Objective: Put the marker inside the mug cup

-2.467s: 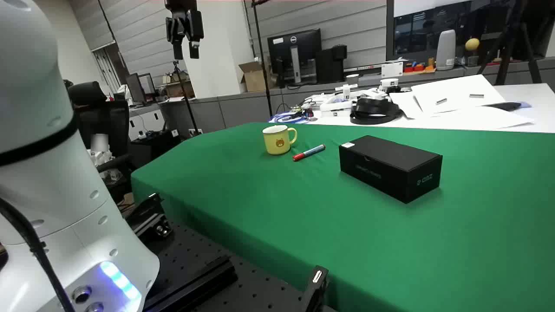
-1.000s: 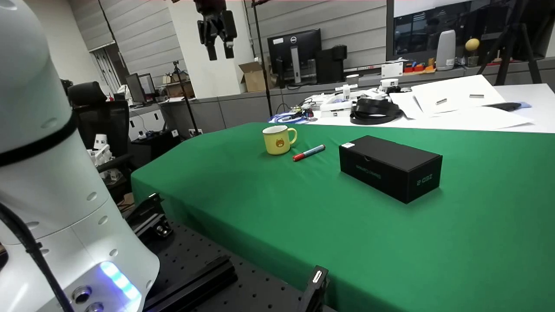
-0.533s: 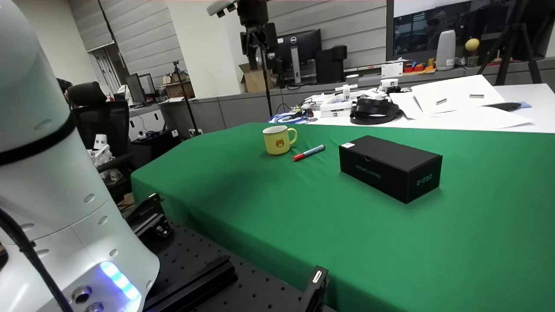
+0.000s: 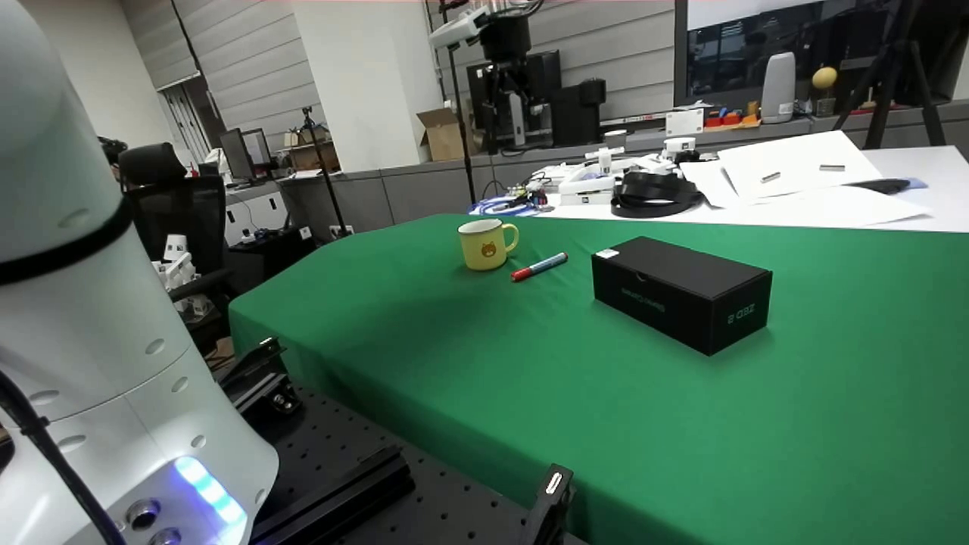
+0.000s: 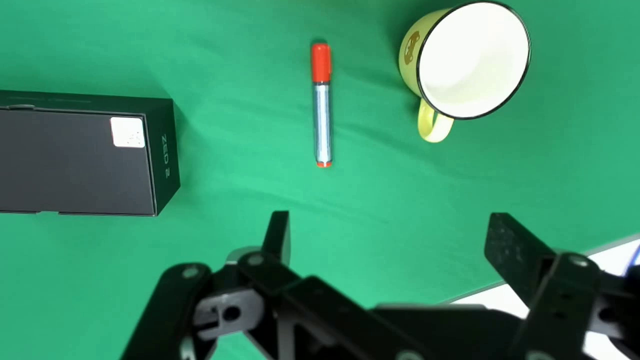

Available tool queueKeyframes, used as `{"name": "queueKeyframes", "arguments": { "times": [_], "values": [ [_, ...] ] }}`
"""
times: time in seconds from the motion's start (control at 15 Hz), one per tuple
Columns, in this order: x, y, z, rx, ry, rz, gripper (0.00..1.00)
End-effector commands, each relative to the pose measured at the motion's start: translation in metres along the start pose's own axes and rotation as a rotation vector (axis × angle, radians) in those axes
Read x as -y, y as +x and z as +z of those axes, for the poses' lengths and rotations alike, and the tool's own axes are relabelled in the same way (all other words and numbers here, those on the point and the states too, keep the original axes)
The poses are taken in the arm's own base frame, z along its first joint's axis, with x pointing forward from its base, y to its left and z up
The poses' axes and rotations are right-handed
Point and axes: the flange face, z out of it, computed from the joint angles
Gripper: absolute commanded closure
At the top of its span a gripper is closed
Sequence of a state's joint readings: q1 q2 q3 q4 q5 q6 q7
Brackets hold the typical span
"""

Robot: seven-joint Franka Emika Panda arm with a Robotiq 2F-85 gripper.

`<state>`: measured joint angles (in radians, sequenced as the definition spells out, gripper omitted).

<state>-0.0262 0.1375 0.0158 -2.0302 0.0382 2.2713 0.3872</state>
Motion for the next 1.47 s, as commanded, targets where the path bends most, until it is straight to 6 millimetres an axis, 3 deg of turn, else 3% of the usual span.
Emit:
{"name": "queueKeyframes", "arguments": {
  "times": [0.0,0.47,1.0,1.4],
  "values": [
    [0.001,0.005,0.002,0.0,0.0,0.003,0.0],
    [0.007,0.011,0.008,-0.007,0.007,0.005,0.0],
    [-0.005,0.019,0.098,0.026,-0.017,0.016,0.0],
    [-0.005,0.008,0.165,0.045,-0.044,-0.023,0.0]
  ]
}}
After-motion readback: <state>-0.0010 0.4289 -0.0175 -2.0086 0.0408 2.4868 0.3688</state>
